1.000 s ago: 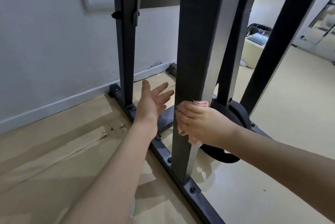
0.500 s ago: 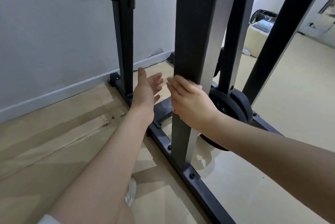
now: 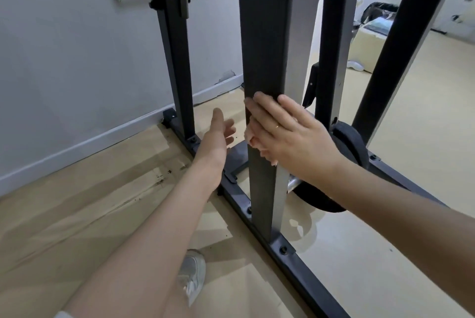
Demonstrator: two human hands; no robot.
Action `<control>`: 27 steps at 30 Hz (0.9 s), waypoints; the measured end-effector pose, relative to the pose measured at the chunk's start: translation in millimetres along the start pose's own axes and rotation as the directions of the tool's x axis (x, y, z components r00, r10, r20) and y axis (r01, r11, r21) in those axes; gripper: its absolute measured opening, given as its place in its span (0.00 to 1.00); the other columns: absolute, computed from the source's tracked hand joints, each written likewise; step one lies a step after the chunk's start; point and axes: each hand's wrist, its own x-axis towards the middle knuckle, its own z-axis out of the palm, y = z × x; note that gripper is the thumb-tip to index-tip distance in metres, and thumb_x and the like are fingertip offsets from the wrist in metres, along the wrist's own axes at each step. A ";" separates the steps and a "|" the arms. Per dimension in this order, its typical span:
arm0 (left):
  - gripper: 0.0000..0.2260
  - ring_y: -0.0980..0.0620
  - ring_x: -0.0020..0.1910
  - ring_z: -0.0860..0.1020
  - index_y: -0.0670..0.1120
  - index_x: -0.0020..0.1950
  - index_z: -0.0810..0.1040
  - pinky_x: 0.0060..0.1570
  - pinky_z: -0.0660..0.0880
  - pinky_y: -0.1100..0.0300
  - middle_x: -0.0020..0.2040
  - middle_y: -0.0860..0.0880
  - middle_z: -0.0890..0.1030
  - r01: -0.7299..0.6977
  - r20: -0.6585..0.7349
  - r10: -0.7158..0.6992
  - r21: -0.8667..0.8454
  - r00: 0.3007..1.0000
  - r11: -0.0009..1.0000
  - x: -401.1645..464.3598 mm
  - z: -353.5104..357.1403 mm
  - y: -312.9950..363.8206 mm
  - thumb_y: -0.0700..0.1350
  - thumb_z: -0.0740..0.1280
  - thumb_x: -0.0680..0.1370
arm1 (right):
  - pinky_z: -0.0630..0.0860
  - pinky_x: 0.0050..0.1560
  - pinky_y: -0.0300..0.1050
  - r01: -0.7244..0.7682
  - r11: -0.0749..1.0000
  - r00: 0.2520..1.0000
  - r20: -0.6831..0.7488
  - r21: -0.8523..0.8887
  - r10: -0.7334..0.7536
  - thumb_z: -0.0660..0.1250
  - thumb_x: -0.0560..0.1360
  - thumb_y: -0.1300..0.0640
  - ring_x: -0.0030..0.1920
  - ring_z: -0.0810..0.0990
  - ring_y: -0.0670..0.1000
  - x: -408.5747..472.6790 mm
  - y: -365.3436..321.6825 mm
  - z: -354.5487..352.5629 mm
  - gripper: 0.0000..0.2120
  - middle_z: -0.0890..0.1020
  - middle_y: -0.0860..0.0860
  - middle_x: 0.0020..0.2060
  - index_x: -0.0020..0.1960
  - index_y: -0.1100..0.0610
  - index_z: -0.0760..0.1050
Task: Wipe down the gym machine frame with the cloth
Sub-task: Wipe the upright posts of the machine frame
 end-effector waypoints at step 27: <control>0.17 0.57 0.70 0.65 0.70 0.70 0.59 0.60 0.67 0.61 0.69 0.66 0.67 -0.182 0.378 0.124 0.122 0.917 0.976 -9.1 1.4 -29.2 0.57 0.50 0.82 | 0.67 0.64 0.43 -0.759 -0.032 0.485 0.598 0.651 0.638 0.67 0.76 0.56 0.64 0.71 0.49 -25.6 -85.6 4.5 0.23 0.72 0.57 0.63 0.68 0.50 0.65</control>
